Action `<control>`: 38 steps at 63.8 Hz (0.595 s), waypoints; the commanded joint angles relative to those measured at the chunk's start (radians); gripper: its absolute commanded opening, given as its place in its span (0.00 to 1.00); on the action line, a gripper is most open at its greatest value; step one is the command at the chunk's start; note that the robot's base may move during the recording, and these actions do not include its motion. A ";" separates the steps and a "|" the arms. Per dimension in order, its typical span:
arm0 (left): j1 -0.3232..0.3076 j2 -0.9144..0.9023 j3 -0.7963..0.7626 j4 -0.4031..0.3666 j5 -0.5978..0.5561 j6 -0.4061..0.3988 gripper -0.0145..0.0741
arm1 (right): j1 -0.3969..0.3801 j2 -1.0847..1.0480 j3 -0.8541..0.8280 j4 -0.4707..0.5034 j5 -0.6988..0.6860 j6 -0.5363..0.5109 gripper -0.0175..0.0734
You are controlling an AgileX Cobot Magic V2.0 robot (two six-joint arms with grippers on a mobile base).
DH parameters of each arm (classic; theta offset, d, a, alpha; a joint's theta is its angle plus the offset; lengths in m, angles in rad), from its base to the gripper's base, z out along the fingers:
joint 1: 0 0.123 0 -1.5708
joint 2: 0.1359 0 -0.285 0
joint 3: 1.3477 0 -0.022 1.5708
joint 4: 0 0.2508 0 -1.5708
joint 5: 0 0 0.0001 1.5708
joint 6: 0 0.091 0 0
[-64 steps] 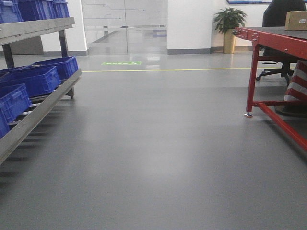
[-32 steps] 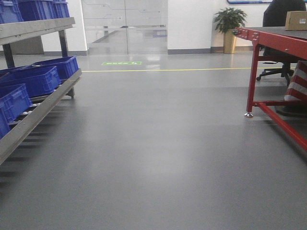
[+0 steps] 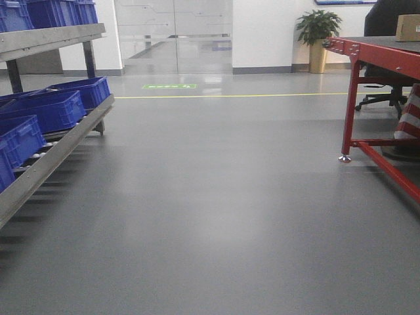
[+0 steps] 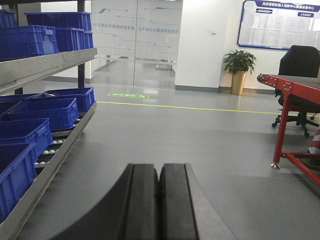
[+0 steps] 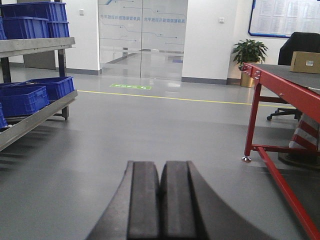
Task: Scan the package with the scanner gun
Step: 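Drive the base forward along the aisle past the blue crate shelves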
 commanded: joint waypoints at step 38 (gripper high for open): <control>-0.003 -0.003 -0.005 0.003 -0.016 0.001 0.04 | -0.001 -0.001 -0.003 0.002 -0.024 0.000 0.01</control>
